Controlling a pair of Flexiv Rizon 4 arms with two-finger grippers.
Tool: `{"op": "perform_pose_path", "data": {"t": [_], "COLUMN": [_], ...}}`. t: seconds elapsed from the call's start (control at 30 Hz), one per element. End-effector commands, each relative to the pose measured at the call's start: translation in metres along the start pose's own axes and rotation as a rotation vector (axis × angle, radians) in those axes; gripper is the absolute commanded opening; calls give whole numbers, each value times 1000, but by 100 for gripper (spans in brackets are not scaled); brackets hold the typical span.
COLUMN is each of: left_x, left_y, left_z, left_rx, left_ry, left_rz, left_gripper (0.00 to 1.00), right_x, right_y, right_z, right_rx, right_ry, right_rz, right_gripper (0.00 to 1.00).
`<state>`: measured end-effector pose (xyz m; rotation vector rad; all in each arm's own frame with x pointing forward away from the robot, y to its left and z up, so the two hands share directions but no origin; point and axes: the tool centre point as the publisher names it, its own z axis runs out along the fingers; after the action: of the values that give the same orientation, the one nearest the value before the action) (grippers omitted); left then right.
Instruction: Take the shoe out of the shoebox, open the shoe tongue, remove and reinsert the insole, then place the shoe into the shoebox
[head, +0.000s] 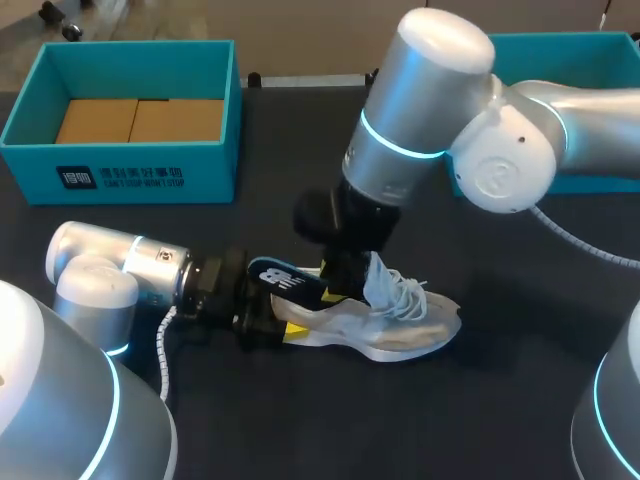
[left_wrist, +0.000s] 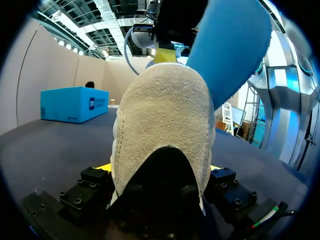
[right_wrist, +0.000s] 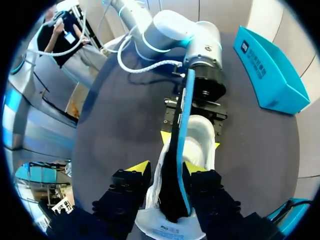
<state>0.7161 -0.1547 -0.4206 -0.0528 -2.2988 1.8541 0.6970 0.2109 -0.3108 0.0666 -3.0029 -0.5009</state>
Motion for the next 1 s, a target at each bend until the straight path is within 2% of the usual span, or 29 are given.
{"op": "perform_pose_path", "data": {"t": [0.03,0.2,0.33,0.4,0.53,0.77,1.0], "left_x": [-2,-2,-2,-2,-2,-2,-2], "left_y": [2,2,2,2,2,2,2], "left_z": [1,1,1,1,1,1,1], "left_rx": [0,0,0,0,0,0,0], "left_ry": [-2,-2,-2,-2,-2,-2,-2], "left_rz": [-1,-1,-1,-1,-1,-1,-1], "left_gripper": [0,0,0,0,0,0,0], "right_x": [-4,-13,-18,-18,-17,-7,-5], "right_y": [-4,-9,-8,-2,8,20,24], "right_z": [-8,-19,-25,-27,-28,-21,-13], "right_rx": [1,6,-25,-31,-44,-62,-54], "right_ry": [-13,-27,3,13,41,63,65], "right_rz": [30,78,112,106,99,85,87], "right_gripper": [49,54,48,44,41,42,40]}}
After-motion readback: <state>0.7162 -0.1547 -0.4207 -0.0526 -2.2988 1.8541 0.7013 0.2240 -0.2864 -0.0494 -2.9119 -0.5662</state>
